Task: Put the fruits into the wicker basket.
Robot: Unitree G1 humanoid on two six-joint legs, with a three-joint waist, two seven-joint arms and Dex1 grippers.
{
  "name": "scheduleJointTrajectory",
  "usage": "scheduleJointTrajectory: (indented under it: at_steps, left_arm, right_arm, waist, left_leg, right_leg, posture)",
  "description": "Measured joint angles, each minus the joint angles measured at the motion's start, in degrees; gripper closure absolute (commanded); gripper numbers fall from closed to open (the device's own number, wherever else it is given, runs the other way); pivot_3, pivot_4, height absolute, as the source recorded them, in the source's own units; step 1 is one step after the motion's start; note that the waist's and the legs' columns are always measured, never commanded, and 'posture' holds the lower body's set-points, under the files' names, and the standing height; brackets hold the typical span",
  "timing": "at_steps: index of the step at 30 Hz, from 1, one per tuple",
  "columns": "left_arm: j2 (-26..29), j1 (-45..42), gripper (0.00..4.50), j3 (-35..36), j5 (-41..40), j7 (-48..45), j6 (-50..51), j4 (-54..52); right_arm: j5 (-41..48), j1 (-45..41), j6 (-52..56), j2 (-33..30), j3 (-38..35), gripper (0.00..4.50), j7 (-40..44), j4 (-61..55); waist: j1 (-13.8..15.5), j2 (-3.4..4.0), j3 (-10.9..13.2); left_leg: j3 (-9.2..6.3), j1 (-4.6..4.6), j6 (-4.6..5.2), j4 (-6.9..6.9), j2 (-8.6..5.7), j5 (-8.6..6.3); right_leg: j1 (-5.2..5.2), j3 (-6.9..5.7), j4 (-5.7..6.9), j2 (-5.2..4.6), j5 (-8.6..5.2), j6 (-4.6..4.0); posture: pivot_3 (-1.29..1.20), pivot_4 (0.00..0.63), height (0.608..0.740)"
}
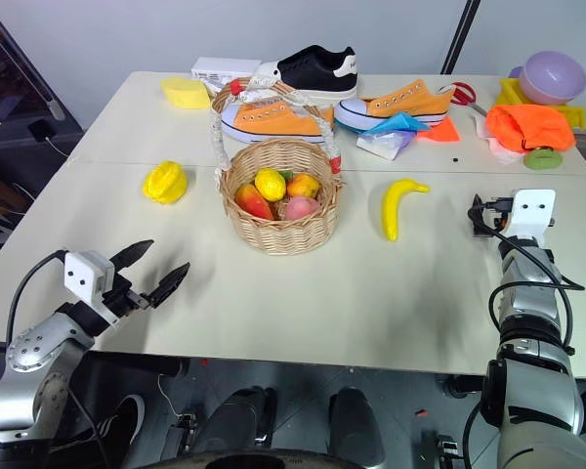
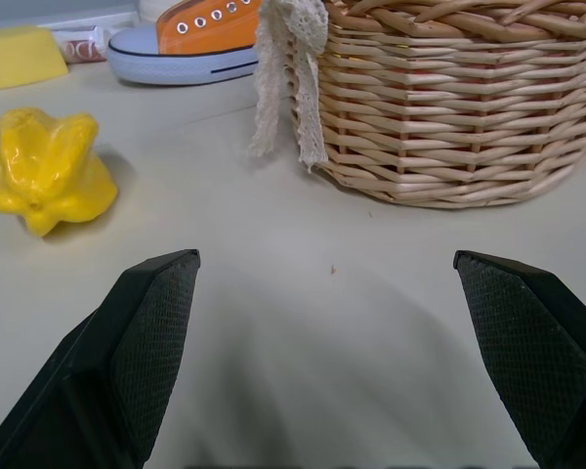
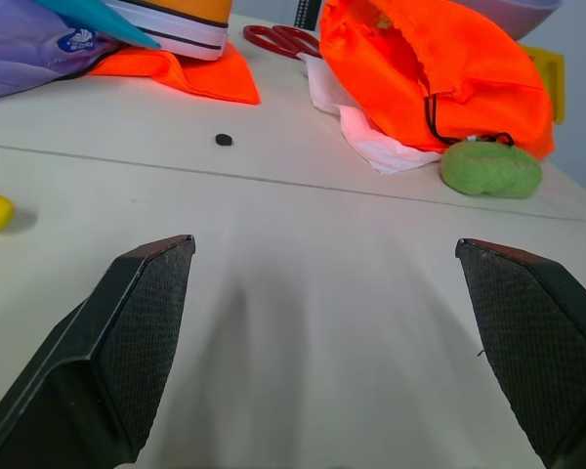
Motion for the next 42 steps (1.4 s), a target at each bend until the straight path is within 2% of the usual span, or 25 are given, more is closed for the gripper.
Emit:
scheduleJointTrajectory:
  at_steps: [20,31,35,38,42]
  left_arm:
    - [-0.1,-1.6,0.0,0.0,0.9,0.7,-2.1,0.6]
    - [-0.6,-2.9,0.0,0.0,1.1,0.1,-3.6,1.7]
    - [-1.8,-3.6,0.0,-0.1,1.5,0.8,-4.4,2.7]
    - [-2.2,-4.0,0.0,-0.3,1.7,1.0,-4.9,2.8]
    - [-1.3,-2.7,0.0,-0.5,0.9,-1.7,-4.8,2.3]
  right_arm:
    - [0.2,0.1,0.0,1.3,0.0,0.02,1.3,-0.1]
    - [1.3,1.8,0.0,2.1,-0.1,0.02,3.2,-4.6]
    - [2.7,3.6,0.1,3.0,-0.1,0.02,5.8,-7.9]
    - [5.8,5.9,1.2,3.5,-0.1,0.02,10.9,-12.9]
    - [9.0,10.3,7.7,3.2,1.1,0.02,16.9,-24.7]
  waist:
    - [0.0,0.0,0.0]
    - [0.0,0.0,0.0]
    - [0.0,0.0,0.0]
    - [0.1,0.0,0.0]
    - [0.0,0.0,0.0]
  left_leg:
    - [0.0,0.0,0.0,0.0,0.0,0.0]
    - [0.0,0.0,0.0,0.0,0.0,0.0]
    - [0.0,0.0,0.0,0.01,0.0,0.0]
    - [-0.01,0.0,0.0,0.01,0.0,0.0]
    - [-0.01,0.0,0.01,0.0,0.02,-0.01]
  right_leg:
    - [0.0,0.0,0.0,0.0,0.0,0.0]
    - [0.0,0.0,0.0,0.0,0.0,0.0]
    - [0.0,0.0,0.0,0.0,0.0,0.01]
    - [0.0,-0.01,0.0,0.0,0.0,0.01]
    - [-0.01,0.01,0.0,0.0,0.0,0.01]
  posture:
    - [0.0,0.15,0.74]
    - [0.0,0.15,0.74]
    - [0.0,0.15,0.74]
    - [0.0,0.15,0.74]
    - [0.0,0.15,0.74]
